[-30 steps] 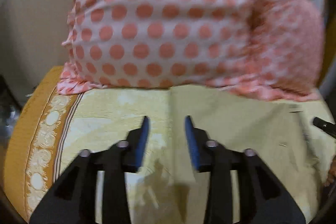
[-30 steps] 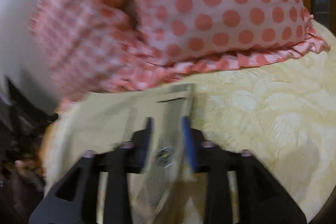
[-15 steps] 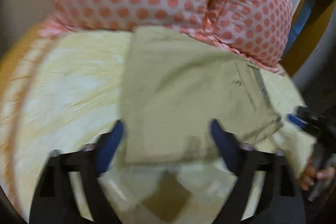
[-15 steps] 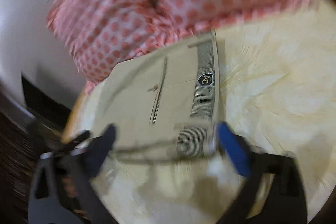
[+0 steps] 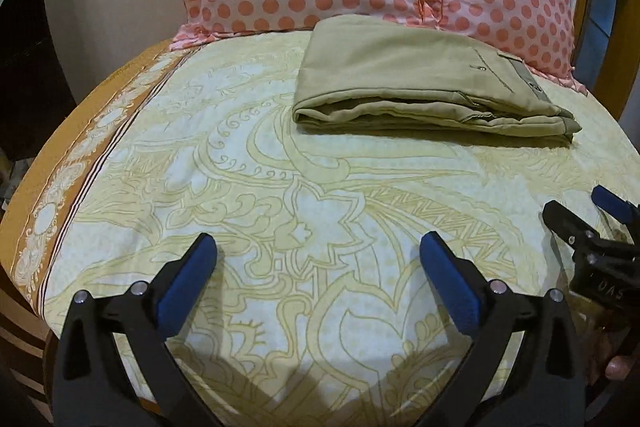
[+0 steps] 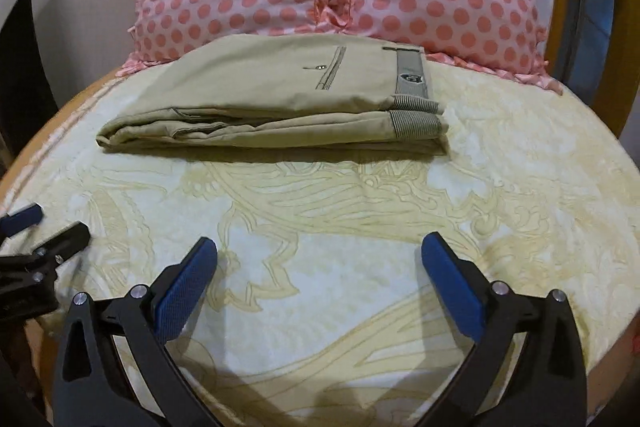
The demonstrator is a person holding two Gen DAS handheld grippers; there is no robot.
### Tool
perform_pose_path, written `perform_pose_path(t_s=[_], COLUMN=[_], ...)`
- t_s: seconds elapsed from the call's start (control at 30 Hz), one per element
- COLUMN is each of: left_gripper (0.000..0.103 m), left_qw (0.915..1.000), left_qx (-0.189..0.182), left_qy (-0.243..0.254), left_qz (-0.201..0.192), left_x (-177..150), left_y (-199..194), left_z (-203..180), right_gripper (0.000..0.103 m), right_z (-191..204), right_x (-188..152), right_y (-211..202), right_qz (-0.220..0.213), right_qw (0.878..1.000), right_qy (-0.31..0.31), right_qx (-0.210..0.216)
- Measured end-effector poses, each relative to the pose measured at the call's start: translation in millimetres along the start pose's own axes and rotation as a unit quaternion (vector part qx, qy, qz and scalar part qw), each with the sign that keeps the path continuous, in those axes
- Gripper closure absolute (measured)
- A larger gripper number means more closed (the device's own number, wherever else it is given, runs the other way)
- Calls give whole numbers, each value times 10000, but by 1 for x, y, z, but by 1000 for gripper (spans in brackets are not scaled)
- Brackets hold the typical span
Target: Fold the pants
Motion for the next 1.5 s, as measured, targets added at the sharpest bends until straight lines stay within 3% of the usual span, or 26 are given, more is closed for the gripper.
perform_pose_path(t_s=[0.3, 1.5], left_gripper=[2, 2], left_qw=[9994, 9994], left_qx=[42, 26], left_qy=[-74, -70], left_qz=[-342, -333], left_x=[-6, -5], left_y=[-3, 0], left_z=[-2, -1], right_gripper=[1, 1], right_z=[2, 1], right_x=[-4, -5], right_y=[-1, -1], right_qz=[-246, -275], right_qw=[9993, 9992], right_qy=[192, 181], right_qx=[-214, -212])
Point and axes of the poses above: each gripper's, at about its wrist camera, not at the fingertips, and y roughly the way its jaws point, z to its left, x to its top, the point moved 2 cm from there along y, roughly the way its jaws point, and after that the axes turned 6 degrees about x, right-handed, at the moved point
